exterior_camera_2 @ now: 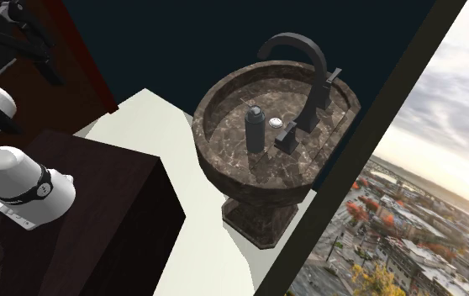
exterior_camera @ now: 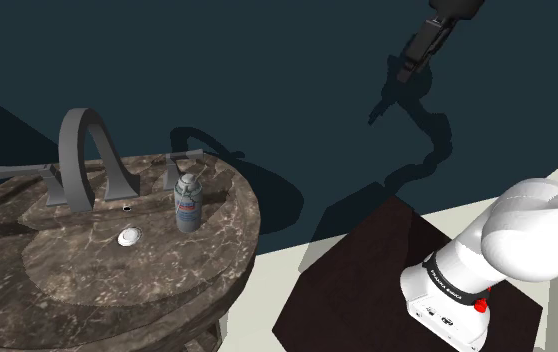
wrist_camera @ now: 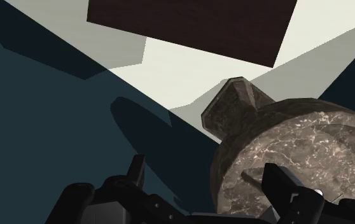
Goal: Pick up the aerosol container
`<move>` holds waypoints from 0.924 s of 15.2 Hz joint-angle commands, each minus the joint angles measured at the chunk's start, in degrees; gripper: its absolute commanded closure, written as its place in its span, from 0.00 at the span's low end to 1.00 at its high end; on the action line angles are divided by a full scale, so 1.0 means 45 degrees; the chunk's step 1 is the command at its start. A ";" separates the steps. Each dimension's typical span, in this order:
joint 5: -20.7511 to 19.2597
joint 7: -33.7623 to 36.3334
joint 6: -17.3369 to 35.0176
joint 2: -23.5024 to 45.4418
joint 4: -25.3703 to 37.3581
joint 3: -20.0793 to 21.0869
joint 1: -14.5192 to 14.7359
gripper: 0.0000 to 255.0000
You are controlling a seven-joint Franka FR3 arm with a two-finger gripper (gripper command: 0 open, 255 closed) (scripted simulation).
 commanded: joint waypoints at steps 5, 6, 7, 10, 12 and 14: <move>0.0428 0.1156 0.1113 0.0646 -0.0421 0.1053 0.0192 0.00; 0.0521 0.1442 0.1394 0.0853 -0.0483 0.1320 0.0230 0.00; 0.0605 0.1730 0.1675 0.1078 -0.0528 0.1586 0.0268 0.00; 0.0792 0.2603 0.2516 0.1857 -0.0559 0.2380 0.0363 0.00; 0.0856 0.3195 0.3067 0.2460 -0.0491 0.2912 0.0399 0.00; 0.0857 0.3806 0.3603 0.3128 -0.0353 0.3439 0.0417 0.00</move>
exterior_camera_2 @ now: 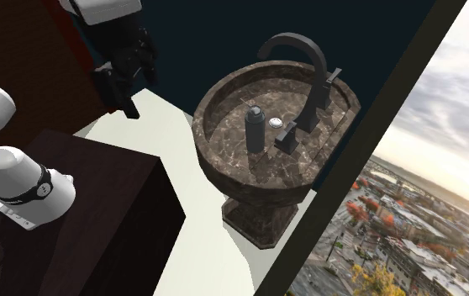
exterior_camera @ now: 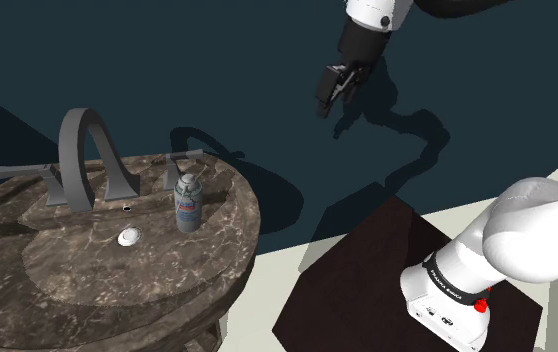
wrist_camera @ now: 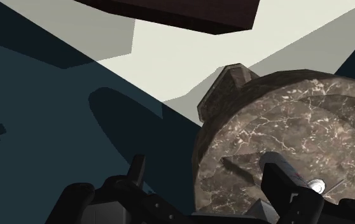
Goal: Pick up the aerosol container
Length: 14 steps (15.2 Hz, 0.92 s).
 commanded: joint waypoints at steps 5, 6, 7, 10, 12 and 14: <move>-0.0341 0.1940 0.1493 0.2225 0.0695 0.1545 -0.0035 0.00; -0.0481 0.2295 0.1713 0.2657 0.0878 0.1799 -0.0056 0.00; -0.0650 0.2662 0.1921 0.3104 0.1079 0.2046 -0.0073 0.00; -0.1329 0.3832 0.2459 0.4534 0.1790 0.2759 -0.0128 0.00; -0.1935 0.4672 0.2730 0.5565 0.2358 0.3169 -0.0114 0.00; -0.2648 0.5543 0.2914 0.6652 0.3004 0.3498 -0.0029 0.00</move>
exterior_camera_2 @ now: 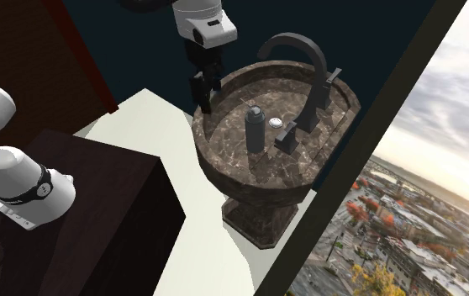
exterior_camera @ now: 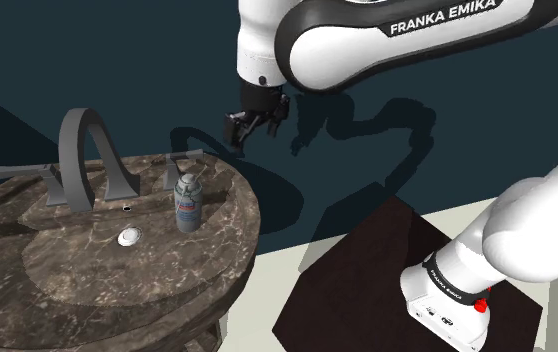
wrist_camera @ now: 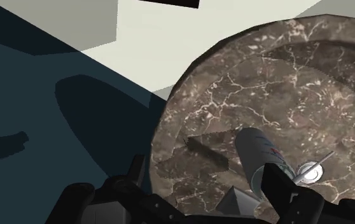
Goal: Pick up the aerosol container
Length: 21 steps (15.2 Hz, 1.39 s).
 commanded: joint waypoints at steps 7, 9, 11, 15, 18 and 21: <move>-0.3093 0.3252 0.0036 0.4595 0.3265 0.0378 0.1197 0.00; -0.3734 0.3834 -0.0156 0.5721 0.4291 0.0209 0.1736 0.00; -0.4278 0.4299 -0.0402 0.6837 0.5415 -0.0016 0.2318 0.00; -0.4839 0.4738 -0.0630 0.8214 0.6802 -0.0348 0.3042 0.00; -0.4983 0.4867 -0.0259 0.8432 0.6617 -0.0436 0.3076 0.00; -0.5167 0.5025 0.0168 0.8715 0.6436 -0.0548 0.3126 0.00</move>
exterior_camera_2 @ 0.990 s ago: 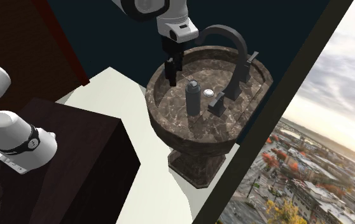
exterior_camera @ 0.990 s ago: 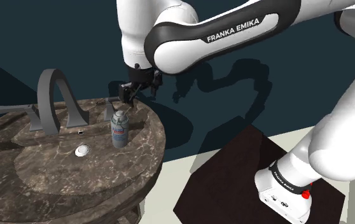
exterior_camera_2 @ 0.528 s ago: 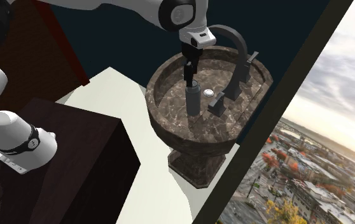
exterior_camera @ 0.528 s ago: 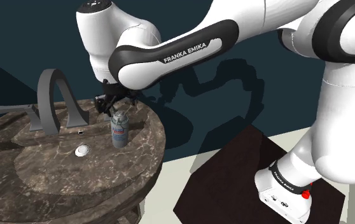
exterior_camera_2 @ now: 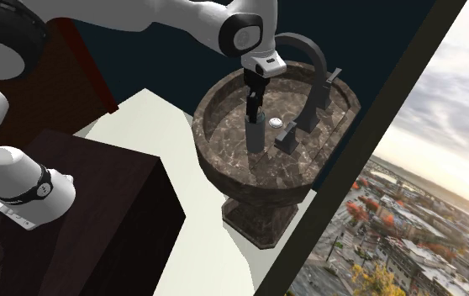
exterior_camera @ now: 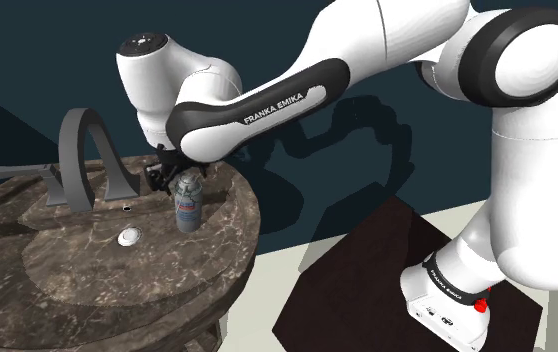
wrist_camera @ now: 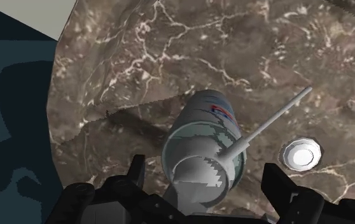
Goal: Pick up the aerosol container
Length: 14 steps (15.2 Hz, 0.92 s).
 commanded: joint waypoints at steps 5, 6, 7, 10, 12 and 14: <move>-0.0090 0.0094 0.0150 0.0169 0.0001 -0.0051 0.0069 1.00; -0.0091 0.0096 0.0150 0.0172 0.0003 -0.0051 0.0071 1.00; -0.0088 0.0100 0.0145 0.0167 0.0003 -0.0048 0.0074 1.00; -0.0094 0.0097 0.0147 0.0185 0.0018 -0.0054 0.0077 1.00; -0.0081 0.0080 0.0146 0.0142 -0.0020 -0.0045 0.0049 1.00; 0.0023 -0.0008 -0.0090 -0.0020 0.0076 0.0020 0.0019 1.00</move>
